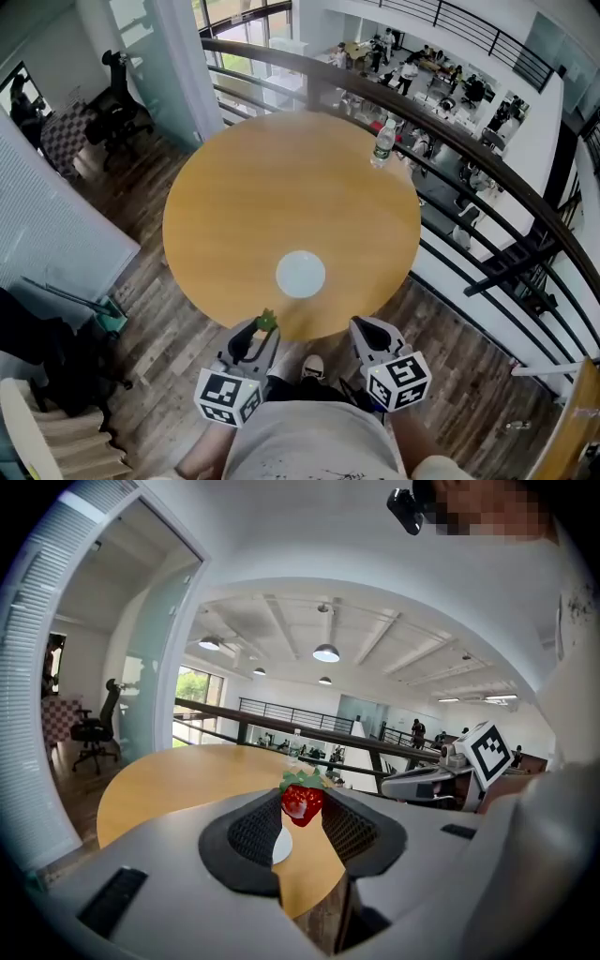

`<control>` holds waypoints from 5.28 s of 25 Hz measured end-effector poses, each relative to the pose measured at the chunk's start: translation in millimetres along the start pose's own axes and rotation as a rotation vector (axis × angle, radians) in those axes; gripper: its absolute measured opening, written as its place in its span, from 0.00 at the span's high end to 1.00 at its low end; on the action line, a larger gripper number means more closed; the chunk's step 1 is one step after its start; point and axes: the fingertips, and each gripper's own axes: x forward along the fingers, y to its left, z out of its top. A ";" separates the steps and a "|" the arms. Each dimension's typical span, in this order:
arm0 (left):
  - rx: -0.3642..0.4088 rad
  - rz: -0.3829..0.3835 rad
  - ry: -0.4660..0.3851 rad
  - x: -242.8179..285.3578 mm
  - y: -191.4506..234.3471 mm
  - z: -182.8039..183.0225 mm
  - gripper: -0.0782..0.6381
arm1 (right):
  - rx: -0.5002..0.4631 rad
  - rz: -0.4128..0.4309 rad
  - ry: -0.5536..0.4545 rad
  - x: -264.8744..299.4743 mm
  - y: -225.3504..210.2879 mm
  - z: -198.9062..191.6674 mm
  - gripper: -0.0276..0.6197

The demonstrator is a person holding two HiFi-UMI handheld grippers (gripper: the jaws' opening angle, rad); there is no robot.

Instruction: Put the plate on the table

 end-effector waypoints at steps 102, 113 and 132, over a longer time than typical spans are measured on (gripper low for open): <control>0.353 -0.210 0.642 293.6 89.5 -161.1 0.68 | 0.200 -0.142 0.168 158.6 -130.6 -58.7 0.92; 0.383 -0.227 0.707 299.7 90.3 -180.9 0.68 | 0.215 -0.154 0.179 156.9 -135.9 -65.4 0.92; 0.407 -0.213 0.734 301.0 92.9 -190.9 0.68 | 0.226 -0.172 0.176 150.4 -133.5 -69.0 0.92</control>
